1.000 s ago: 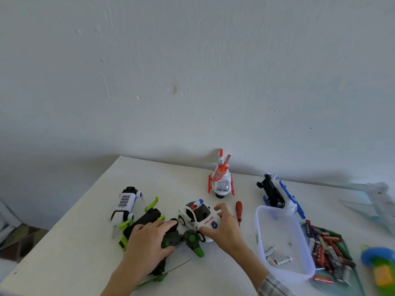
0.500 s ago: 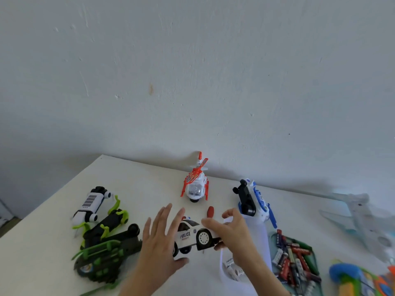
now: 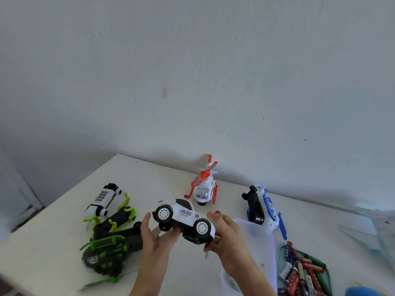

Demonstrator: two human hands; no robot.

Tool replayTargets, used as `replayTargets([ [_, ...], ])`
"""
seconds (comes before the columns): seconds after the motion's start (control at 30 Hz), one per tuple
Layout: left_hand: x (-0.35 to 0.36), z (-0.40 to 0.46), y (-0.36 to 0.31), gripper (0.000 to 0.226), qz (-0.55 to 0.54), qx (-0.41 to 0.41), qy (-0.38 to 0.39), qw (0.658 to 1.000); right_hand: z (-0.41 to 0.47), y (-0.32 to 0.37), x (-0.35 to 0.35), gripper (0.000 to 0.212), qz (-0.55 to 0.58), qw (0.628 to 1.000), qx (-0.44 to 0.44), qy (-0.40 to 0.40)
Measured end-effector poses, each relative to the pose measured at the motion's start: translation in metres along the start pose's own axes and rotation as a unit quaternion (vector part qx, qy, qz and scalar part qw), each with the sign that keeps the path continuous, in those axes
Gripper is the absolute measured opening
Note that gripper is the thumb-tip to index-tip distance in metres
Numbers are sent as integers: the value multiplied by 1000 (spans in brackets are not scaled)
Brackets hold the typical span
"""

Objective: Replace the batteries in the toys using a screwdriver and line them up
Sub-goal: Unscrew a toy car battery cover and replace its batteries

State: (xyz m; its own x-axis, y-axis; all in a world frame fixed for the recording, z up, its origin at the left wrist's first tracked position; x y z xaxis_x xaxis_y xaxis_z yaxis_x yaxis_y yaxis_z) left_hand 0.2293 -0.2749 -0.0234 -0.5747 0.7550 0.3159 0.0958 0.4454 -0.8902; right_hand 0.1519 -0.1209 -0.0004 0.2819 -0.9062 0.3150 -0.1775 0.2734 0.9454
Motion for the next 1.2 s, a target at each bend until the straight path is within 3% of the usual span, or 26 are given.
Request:
replayTargets([
  [0.07,10,-3,4,70,-84,-59,57,993,-2,-7,8,74,11,1000,-14,-2],
  [0.13,14,-7,0,64,-102,-57,91,989,-6,-14,16,70,27,999,-11,15],
  [0.23,8,-6,-6,99,-90,-35,103,990,-9,-20,28,55,28,996,-1,89],
  [0.3,6,-10,-9,100,-102,-46,122,986,-9,-20,35,52,-16,989,-7,149],
  [0.4,-7,-11,-15,93,-79,-38,89,992,-7,-21,46,43,-115,964,-13,238],
  [0.5,-17,-16,-32,93,42,22,40,998,20,-22,36,44,-258,945,-53,196],
  [0.53,-20,-17,-38,86,86,41,13,995,35,-24,28,48,-356,917,-76,164],
  [0.6,-23,-21,-45,74,146,61,-29,987,62,-33,11,52,-573,806,-85,125],
  [0.67,-23,-25,-47,72,191,68,-48,978,77,-51,1,45,-694,705,-53,136],
  [0.7,-22,-26,-48,76,210,65,-53,974,80,-55,0,42,-721,675,-53,147],
  [0.77,-24,-29,-51,78,254,74,-76,961,80,-59,1,39,-733,660,-45,157],
  [0.83,-22,-34,-57,80,348,123,-121,922,81,-58,-1,35,-714,684,-46,144],
  [0.9,-17,-40,-60,92,471,173,-163,850,86,-55,-9,32,-678,727,-46,101],
  [1.03,-6,-45,-58,106,606,245,-186,733,87,-41,-19,46,-525,850,-3,53],
  [1.1,2,-50,-57,104,629,282,-179,702,81,-30,-21,48,-424,905,25,18],
  [1.2,11,-52,-51,102,650,303,-156,679,64,-2,-18,39,-336,942,-9,6],
])
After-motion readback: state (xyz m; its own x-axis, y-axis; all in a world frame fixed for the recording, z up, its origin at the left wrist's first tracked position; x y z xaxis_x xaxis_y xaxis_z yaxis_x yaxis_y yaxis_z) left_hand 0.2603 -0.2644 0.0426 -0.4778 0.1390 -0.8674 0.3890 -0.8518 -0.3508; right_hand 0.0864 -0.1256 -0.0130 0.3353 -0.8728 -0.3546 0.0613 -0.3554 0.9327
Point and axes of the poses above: each hand's wrist, its own z-axis towards the middle knuckle, its own x-axis out of the palm, y = z × x, the point moved 7 cm from there along z, towards the middle knuckle, and after that the axes turned 15 degrees about -x, right-handed, at the moved point
